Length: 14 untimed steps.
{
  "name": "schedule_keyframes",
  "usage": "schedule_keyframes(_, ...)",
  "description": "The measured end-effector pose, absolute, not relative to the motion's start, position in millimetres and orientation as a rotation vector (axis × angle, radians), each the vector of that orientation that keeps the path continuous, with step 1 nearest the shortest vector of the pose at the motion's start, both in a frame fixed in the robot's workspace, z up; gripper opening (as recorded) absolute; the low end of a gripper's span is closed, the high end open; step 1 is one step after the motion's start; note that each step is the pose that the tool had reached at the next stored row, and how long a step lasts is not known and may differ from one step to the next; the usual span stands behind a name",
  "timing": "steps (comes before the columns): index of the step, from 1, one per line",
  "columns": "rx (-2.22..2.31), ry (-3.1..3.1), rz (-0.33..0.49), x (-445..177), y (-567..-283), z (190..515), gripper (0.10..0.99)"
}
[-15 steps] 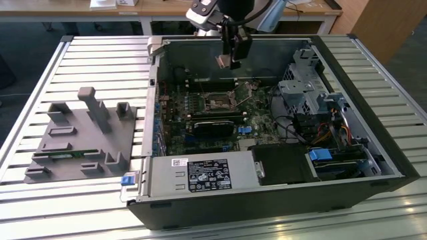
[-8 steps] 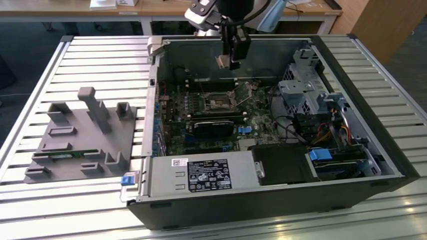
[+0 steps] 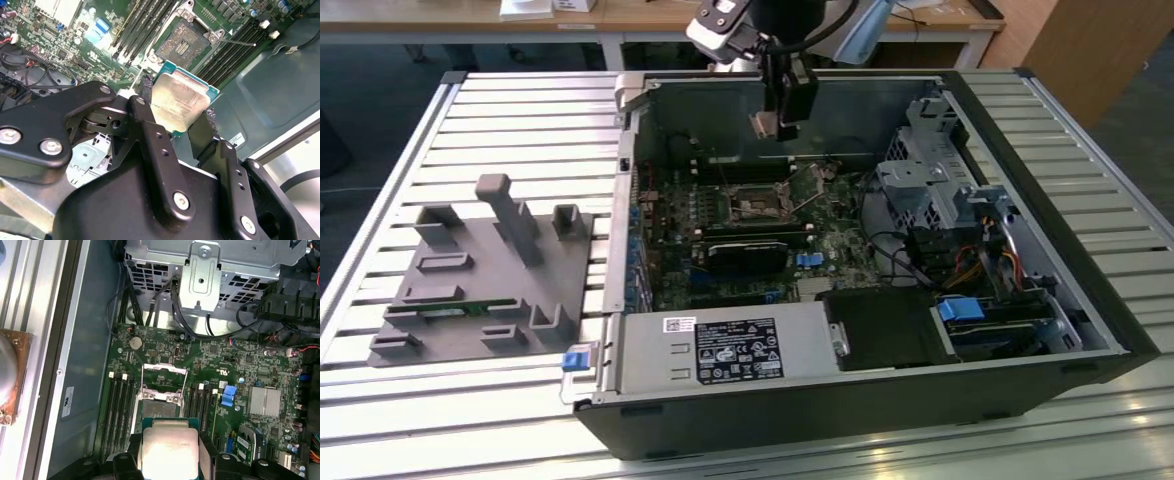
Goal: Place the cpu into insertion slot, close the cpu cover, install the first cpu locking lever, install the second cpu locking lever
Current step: 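Place the cpu into insertion slot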
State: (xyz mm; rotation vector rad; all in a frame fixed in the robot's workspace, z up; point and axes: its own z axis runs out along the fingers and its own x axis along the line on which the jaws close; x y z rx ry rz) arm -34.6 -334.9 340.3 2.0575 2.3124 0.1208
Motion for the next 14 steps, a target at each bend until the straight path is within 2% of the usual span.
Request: schedule_keyframes(14, 2.075, 2.296, 0.12, -35.9, -334.9, 333.0, 0.537)
